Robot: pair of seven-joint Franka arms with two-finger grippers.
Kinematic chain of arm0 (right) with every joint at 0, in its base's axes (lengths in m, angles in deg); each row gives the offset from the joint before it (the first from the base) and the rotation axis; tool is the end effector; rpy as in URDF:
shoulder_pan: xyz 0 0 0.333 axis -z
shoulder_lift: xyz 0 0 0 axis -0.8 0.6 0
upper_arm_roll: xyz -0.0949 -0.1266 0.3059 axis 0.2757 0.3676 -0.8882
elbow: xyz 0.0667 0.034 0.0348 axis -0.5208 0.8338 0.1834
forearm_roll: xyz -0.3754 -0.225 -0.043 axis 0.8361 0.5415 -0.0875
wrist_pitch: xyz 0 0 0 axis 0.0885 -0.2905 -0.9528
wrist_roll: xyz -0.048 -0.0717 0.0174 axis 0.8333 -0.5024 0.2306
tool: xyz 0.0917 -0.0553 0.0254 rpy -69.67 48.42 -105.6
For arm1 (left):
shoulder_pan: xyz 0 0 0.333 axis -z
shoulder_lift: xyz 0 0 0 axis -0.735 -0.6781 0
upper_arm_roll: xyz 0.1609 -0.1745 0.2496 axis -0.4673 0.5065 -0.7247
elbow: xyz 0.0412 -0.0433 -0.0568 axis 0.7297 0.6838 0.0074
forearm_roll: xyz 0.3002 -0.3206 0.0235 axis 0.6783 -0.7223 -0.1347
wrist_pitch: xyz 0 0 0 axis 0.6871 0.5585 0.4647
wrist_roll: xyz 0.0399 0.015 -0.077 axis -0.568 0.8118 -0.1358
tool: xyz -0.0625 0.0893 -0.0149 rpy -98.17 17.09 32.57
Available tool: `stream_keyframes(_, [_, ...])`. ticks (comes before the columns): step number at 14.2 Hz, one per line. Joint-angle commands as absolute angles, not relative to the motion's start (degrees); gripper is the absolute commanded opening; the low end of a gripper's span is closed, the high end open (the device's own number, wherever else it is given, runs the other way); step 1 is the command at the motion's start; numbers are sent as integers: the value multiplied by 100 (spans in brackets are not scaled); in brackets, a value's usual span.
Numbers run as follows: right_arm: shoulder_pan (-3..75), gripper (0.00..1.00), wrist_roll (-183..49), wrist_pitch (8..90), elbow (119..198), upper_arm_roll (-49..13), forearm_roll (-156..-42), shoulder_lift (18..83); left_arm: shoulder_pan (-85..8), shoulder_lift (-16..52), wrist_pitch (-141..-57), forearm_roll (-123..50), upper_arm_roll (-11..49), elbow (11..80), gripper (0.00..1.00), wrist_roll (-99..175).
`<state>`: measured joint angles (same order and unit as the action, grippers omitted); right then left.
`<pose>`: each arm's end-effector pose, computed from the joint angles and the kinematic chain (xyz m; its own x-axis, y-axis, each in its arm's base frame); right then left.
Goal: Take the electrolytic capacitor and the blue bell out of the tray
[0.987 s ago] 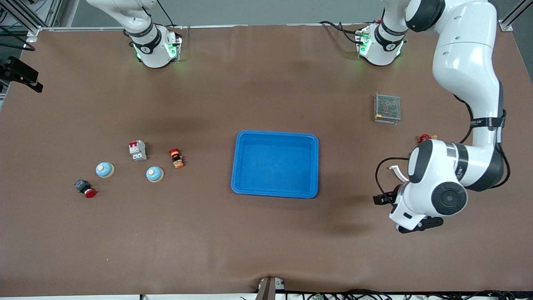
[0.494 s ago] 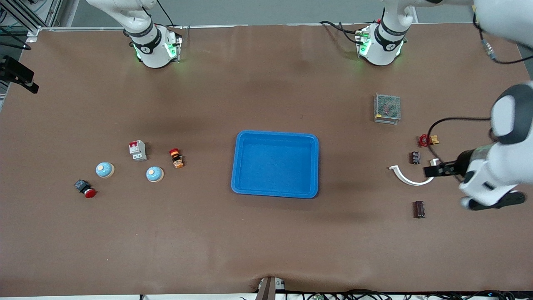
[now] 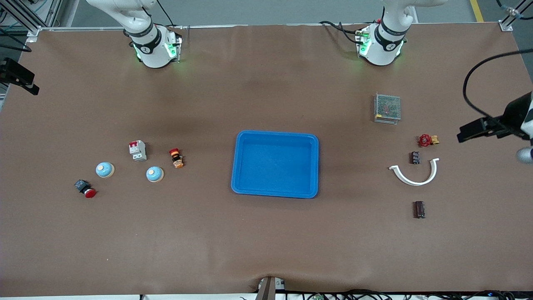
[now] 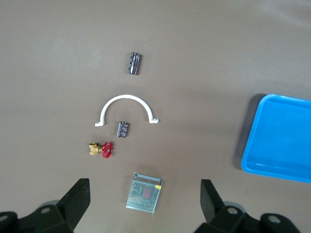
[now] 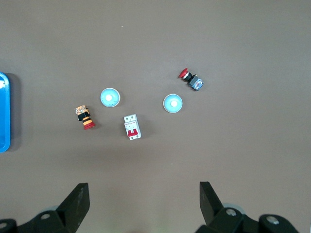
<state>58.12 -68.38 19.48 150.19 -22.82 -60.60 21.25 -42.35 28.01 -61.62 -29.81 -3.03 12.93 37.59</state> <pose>0.5546 -0.0595 0.6989 0.9998 0.0102 0.0149 0.0097 -0.9994 0.0321 0.6702 -0.0275 0.6649 0.9937 0.0936 -0.0624 0.0947 -0.9954 0.0146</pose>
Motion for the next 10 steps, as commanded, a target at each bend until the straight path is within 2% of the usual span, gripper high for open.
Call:
stream_keyframes(1, [5867, 100, -6793, 1921, 14873, -2327, -6154, 2199, -4151, 3527, -6468, -3097, -395, 2365, 100, 3906])
stream_keyframes(4, [5858, 100, -6802, 1921, 14873, -2327, -6154, 2208, -4133, 4450, -7232, -3096, -395, 3718, 100, 3915])
stream_keyframes(5, [5858, 100, -6802, 1921, 14873, -2327, -6154, 2208, -4133, 4635, -7338, -3088, -395, 3957, 100, 3915])
stream_keyframes(10, [5876, 100, -6802, 1956, 14864, -2327, -6154, 2208, -4063, 4945, -7331, -3017, -386, 4293, 100, 4081])
